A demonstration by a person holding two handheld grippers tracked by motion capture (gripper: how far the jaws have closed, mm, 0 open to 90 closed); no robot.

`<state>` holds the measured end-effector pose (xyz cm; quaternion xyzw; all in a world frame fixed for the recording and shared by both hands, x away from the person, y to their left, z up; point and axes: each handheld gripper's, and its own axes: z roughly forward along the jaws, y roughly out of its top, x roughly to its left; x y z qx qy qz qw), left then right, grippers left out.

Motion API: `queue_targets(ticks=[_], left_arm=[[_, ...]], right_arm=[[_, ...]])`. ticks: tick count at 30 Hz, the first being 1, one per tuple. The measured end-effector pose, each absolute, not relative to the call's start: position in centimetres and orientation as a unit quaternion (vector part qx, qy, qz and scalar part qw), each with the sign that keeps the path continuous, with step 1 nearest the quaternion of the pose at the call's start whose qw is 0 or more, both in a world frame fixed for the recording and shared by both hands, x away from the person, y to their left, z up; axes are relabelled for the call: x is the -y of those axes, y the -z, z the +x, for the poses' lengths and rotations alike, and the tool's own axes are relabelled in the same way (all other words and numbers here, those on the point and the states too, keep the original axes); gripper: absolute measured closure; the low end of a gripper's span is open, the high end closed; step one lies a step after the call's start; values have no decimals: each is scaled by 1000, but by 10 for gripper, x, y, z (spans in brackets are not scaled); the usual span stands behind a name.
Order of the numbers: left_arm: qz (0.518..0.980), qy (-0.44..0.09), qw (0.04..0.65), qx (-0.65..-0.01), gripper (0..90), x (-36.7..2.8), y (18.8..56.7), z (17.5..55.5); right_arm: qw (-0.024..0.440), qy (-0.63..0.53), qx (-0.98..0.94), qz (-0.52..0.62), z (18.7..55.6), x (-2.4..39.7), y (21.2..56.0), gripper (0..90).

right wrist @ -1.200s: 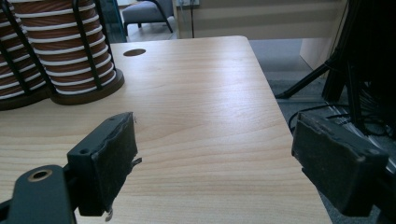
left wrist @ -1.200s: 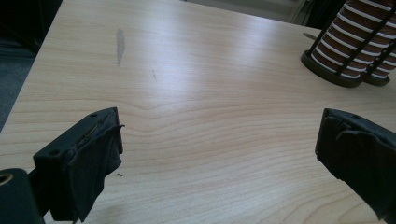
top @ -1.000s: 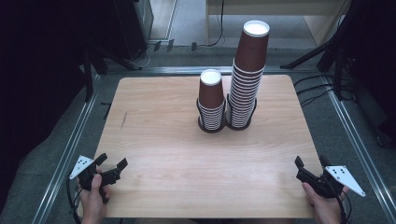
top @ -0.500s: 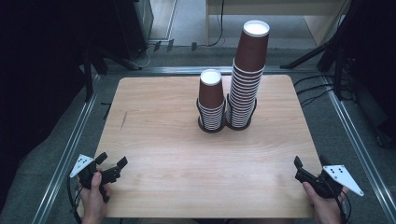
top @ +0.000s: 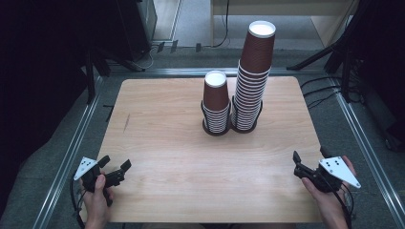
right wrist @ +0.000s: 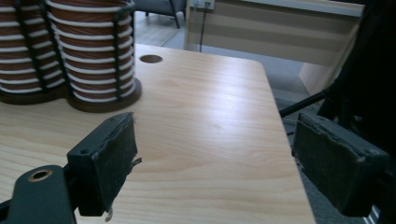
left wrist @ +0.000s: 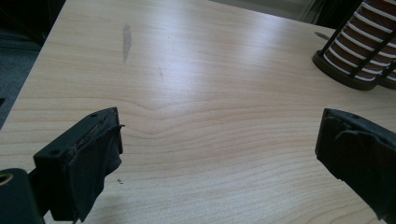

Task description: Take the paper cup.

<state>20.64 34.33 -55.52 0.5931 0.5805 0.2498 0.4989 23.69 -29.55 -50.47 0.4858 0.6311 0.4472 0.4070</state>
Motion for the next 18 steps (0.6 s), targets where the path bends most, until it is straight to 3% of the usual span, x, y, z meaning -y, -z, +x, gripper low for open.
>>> queue_targets(ticks=[18], left_arm=[[607, -258, 490, -570, 9, -340, 555, 204]], right_arm=[[355, -510, -604, 499, 266, 255, 465, 142]])
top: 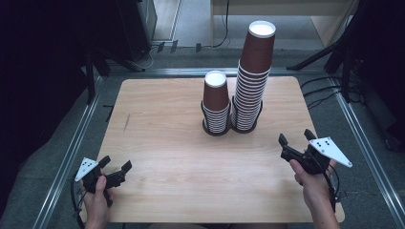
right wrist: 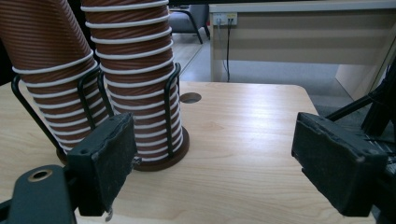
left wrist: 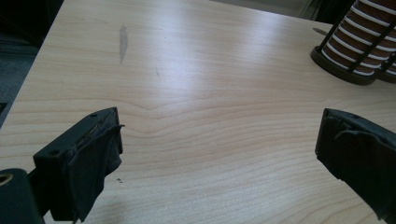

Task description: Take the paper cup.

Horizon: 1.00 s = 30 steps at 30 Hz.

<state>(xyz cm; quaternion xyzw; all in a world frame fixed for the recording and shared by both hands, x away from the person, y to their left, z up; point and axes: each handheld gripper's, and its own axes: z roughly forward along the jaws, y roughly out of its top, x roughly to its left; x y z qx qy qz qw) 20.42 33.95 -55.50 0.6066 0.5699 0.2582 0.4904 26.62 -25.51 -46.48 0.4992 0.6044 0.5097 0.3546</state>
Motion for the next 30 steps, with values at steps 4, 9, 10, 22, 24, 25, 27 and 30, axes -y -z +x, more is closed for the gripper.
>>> queue_targets(ticks=[4, 9, 10, 22, 24, 25, 27, 30], left_arm=[[612, -257, 489, -566, 9, -338, 555, 204], [615, -257, 489, -563, 9, -338, 555, 205], [614, -254, 489, -565, 9, -338, 555, 205], [614, -253, 491, -565, 9, -339, 555, 206], [613, -253, 490, -565, 9, -338, 555, 206], [613, -254, 490, -566, 9, -338, 555, 206], [613, -254, 490, -566, 9, -338, 555, 206], [613, -253, 490, -565, 9, -338, 555, 206]], right_arm=[[356, -513, -607, 491, 274, 247, 456, 142], [360, -518, -607, 483, 279, 239, 444, 138], [358, -522, -607, 481, 282, 234, 437, 134], [378, -539, -605, 447, 304, 201, 390, 134], [379, -546, -603, 442, 308, 197, 385, 135], [377, -551, -601, 439, 310, 196, 383, 135], [374, -555, -598, 440, 314, 193, 380, 135], [379, -560, -592, 438, 320, 190, 376, 135]])
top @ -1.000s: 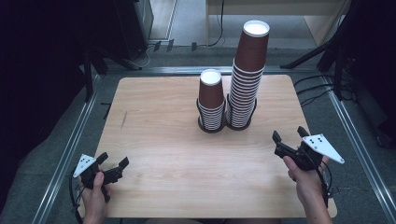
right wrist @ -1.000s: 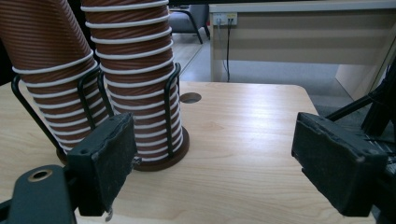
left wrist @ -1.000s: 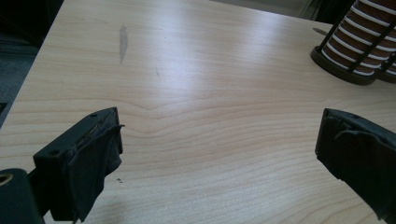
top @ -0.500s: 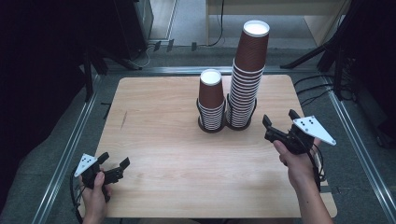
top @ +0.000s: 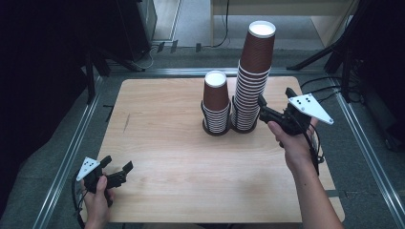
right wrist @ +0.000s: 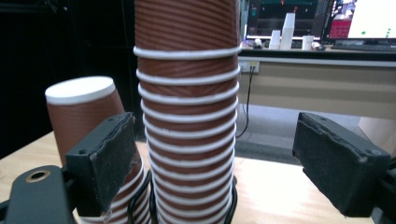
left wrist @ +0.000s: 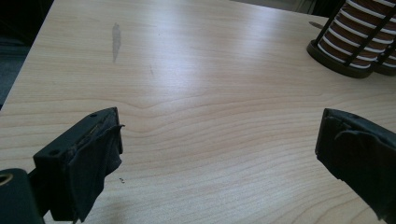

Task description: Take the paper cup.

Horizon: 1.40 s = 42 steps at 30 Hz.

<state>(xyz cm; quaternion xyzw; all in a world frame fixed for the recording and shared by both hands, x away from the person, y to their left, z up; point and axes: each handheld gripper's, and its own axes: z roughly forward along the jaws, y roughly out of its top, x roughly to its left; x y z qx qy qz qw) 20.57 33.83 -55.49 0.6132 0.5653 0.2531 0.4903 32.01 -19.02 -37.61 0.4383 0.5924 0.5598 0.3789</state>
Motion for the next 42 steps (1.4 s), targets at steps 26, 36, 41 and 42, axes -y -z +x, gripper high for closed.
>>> queue_targets(ticks=[26, 36, 41, 42], left_arm=[[612, -249, 496, -563, 9, -340, 554, 205], [611, -250, 495, -565, 9, -340, 554, 205], [612, -250, 494, -565, 9, -340, 555, 205], [611, -250, 494, -565, 9, -340, 555, 205]], right_arm=[[392, -554, -593, 434, 362, 155, 346, 87], [411, -539, -588, 442, 381, 142, 333, 75], [402, -542, -583, 453, 390, 139, 329, 68], [405, -543, -582, 450, 391, 138, 329, 68]])
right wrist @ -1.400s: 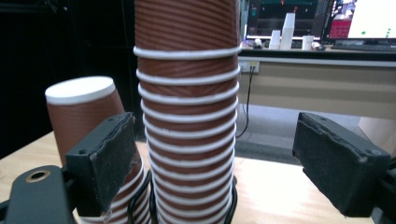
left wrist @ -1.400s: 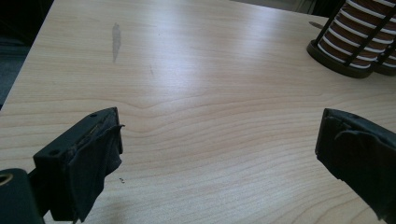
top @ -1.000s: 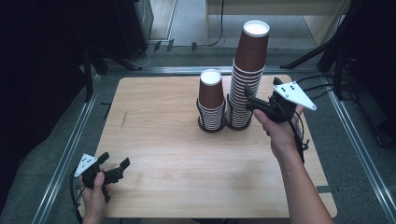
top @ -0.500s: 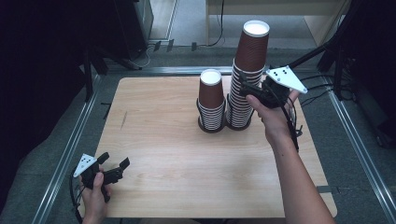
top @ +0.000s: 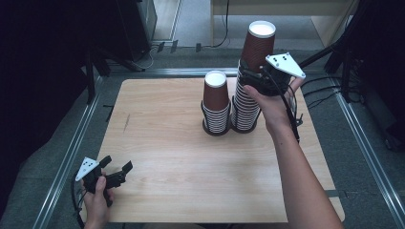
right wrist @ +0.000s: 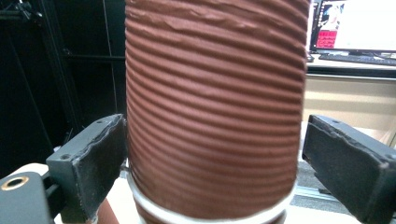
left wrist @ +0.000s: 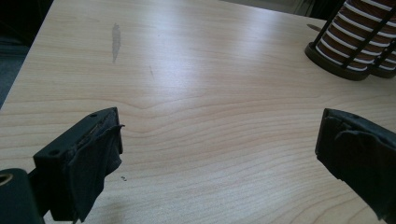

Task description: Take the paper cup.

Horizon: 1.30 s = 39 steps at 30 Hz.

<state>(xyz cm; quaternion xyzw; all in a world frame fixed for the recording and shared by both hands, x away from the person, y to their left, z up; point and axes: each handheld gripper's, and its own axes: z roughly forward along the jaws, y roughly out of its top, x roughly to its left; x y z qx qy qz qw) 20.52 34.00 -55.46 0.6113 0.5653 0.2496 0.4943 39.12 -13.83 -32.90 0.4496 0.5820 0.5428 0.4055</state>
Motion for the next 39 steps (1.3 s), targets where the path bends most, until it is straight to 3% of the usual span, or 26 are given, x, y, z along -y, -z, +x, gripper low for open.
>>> queue_targets(ticks=[21, 39], left_arm=[[611, -243, 500, -563, 9, -341, 555, 205], [614, -240, 501, -561, 9, -341, 555, 205]], right_arm=[[408, -536, -571, 469, 415, 127, 329, 46], [408, -539, -575, 461, 413, 128, 326, 97]])
